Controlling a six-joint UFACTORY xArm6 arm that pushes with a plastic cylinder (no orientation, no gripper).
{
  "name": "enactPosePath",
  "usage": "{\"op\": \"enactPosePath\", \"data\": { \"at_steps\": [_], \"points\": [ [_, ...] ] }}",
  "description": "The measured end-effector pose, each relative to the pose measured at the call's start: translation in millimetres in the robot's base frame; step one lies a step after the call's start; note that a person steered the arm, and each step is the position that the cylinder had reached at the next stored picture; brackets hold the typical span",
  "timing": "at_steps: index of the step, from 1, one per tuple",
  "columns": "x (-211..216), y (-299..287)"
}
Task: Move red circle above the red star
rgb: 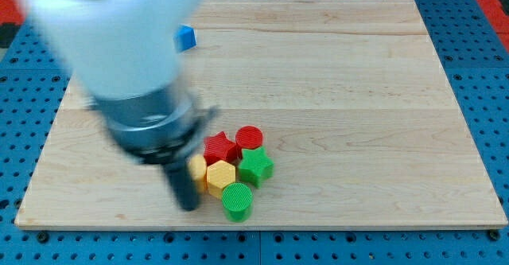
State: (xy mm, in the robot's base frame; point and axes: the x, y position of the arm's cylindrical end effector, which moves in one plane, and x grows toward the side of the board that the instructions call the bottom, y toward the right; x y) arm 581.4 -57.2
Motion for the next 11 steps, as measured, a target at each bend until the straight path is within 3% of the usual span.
{"op": "enactPosePath", "data": {
  "at_steps": [1,4,7,8,9,10,11],
  "points": [
    [-40,27],
    [-92,86],
    [-191,7],
    [-196,4],
    [-141,17],
    [-125,64],
    [-86,64]
  ]
}}
